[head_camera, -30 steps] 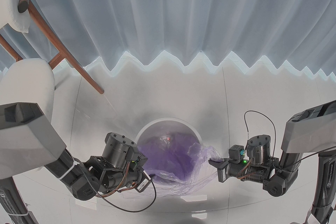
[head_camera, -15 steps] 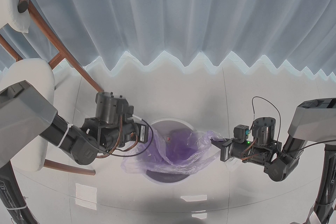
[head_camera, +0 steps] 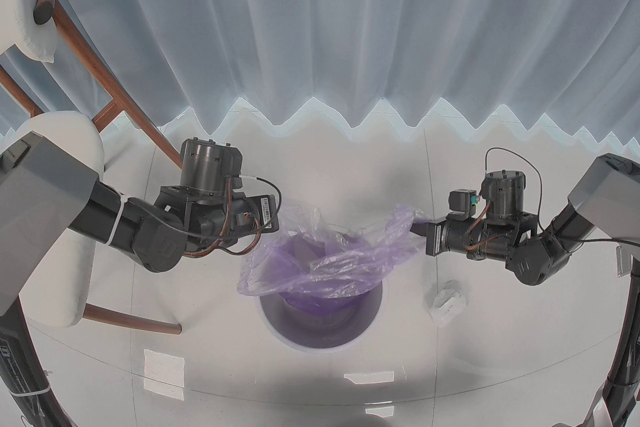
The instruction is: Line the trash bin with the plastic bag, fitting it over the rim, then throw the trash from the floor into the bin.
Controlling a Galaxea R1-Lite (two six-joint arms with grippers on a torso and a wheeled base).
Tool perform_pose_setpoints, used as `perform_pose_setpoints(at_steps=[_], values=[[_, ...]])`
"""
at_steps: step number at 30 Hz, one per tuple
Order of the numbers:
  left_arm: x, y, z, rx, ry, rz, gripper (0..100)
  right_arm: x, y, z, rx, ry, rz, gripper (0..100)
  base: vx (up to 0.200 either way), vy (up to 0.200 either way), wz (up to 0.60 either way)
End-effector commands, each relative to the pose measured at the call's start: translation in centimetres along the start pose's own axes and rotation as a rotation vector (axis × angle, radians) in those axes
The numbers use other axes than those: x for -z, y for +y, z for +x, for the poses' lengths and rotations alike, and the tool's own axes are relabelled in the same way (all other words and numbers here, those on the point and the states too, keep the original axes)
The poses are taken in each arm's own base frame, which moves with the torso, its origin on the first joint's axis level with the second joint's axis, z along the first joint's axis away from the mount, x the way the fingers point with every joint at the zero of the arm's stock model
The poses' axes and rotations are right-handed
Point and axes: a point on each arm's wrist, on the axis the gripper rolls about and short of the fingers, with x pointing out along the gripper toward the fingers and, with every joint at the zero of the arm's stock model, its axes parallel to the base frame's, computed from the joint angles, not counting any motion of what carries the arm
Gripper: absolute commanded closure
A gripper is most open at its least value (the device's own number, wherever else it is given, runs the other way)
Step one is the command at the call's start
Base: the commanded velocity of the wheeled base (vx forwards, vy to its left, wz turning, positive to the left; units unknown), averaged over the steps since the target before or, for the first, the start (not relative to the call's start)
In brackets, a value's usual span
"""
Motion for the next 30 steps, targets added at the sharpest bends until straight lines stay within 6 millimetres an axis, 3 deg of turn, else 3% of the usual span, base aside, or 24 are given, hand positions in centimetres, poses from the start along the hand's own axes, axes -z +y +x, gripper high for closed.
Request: perform_pose_setpoints(at_steps=[1,5,15,25,30], values=[[-2.0,1.9,1.0,-0.060,-0.008,-0.068,100,-3.1,-2.2,1.1,0.024,-0.029,0.006,100,0.000,0.000,0.00],[-2.2,3.7,2.3,-0.110,0.015,-0.089,100,-3.4,-3.6,1.9,0.048,0.017,0.032,100,0.000,0.000,0.00],[1.5,6.9,5.2,-0.194,0.148,-0.113,100,-1.7,-6.0,2.9,0.085,0.087,0.057,100,0.000,0.000,0.00],[4.7,7.9,5.5,-0.226,0.259,-0.108,100,-0.3,-7.0,2.4,0.079,0.130,0.068,100,0.000,0.000,0.00],[7.2,8.5,5.0,-0.249,0.339,-0.104,100,1.7,-6.6,1.8,0.023,0.193,0.065,100,0.000,0.000,0.00]])
